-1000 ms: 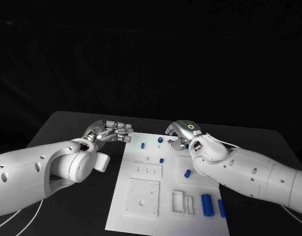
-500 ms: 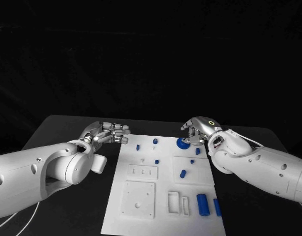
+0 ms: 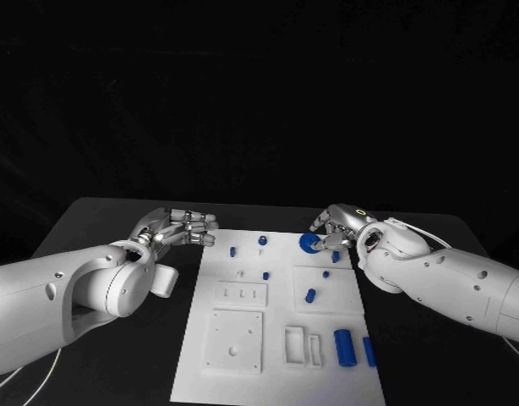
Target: Assemble the parts on the task board
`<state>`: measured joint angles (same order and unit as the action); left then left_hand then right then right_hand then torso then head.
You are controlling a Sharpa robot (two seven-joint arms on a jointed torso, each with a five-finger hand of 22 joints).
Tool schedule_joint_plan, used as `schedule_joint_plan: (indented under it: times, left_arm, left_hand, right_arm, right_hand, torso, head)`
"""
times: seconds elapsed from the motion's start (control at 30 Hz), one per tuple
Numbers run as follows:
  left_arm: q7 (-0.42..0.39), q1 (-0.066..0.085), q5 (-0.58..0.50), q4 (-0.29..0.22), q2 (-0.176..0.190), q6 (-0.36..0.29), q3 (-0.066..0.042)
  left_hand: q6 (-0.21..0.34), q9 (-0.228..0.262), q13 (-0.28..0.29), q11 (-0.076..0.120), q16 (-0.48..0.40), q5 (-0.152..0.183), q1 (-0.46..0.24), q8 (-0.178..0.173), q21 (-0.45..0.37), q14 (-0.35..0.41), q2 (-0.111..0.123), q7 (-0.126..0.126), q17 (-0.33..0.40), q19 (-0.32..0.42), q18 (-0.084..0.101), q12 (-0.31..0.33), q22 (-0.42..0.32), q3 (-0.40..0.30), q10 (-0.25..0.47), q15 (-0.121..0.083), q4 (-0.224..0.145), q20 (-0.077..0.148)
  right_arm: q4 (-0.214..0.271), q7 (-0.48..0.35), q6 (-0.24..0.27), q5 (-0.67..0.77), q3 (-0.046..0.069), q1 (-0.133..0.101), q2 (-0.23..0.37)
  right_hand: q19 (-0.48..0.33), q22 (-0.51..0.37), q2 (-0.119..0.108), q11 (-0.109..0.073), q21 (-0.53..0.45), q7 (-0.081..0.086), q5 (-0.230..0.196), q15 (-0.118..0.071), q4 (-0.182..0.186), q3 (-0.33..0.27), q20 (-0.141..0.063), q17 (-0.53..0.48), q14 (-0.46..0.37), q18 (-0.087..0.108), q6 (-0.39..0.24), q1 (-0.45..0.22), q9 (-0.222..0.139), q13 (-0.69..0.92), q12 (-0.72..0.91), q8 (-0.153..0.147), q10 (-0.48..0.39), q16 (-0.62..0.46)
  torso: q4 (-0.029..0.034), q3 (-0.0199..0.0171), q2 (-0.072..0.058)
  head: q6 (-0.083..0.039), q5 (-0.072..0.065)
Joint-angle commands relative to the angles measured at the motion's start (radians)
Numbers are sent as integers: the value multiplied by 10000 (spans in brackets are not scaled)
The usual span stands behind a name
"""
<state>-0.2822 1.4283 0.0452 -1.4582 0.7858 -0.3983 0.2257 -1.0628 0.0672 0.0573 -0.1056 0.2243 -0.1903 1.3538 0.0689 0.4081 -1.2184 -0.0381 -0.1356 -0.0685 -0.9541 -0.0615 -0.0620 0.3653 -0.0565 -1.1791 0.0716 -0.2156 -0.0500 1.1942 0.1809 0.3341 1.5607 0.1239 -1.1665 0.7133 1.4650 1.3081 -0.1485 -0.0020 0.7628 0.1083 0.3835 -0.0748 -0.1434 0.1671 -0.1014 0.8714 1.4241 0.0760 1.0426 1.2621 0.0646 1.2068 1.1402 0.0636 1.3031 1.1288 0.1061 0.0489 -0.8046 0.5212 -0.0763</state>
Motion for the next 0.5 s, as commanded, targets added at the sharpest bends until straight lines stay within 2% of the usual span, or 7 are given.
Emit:
schedule_joint_plan:
  times: [0.03, 0.13, 0.33, 0.5]
  left_arm:
    - [-80, 19, 33, -5, -33, 164, -5]
    - [-80, 18, 33, -3, -41, 169, -4]
    - [-79, 18, 33, 5, -59, 175, -4]
    - [-73, 18, 33, 22, -64, 181, -4]
  left_hand:
    - [48, 1, 12, -12, 6, 50, 35, -7, -61, 36, 61, 5, 9, -68, -35, 4, 10, 19, 63, -16, 24, 9]
    - [48, 1, 12, -12, 6, 50, 35, -7, -61, 36, 61, 5, 9, -68, -35, 4, 10, 19, 63, -16, 24, 9]
    - [48, 1, 12, -12, 6, 50, 35, -7, -61, 36, 61, 5, 9, -68, -35, 4, 10, 19, 63, -16, 24, 9]
    - [54, 1, 12, -16, 4, 47, 29, -10, -68, 34, 58, 1, 7, -62, -34, 4, 35, 19, 75, -15, 39, 7]
  right_arm:
    - [-114, -228, -749, -351, 6, 3, -61]
    - [-270, -221, -804, -359, 6, 4, -136]
    - [-701, -250, -770, -357, 6, 35, -351]
    - [-841, -287, -641, -431, 7, 57, -438]
  right_hand:
    - [506, 879, 45, 0, 90, -15, 35, 8, -1, -67, 65, 159, 63, 123, -48, 45, -5, 76, 111, -13, 100, -2]
    - [506, 895, 55, 5, 140, -10, 34, 12, 8, -73, 68, 251, 71, 119, -65, 47, -5, 101, 135, -12, 92, 12]
    - [510, 909, 91, 4, 202, -11, 88, 12, 15, -34, 66, 326, 81, 117, -48, 35, -6, 129, 168, -13, 107, 26]
    - [505, 913, 112, 6, 231, -5, 157, 13, 35, 6, 68, 386, 87, 121, -72, -20, -8, 159, 202, -14, 124, 16]
  torso:
    - [1, 13, 4]
    - [4, 25, 7]
    - [24, 18, 3]
    - [28, 18, 13]
  head:
    - [41, -20]
    - [53, -44]
    - [50, -76]
    - [81, -81]
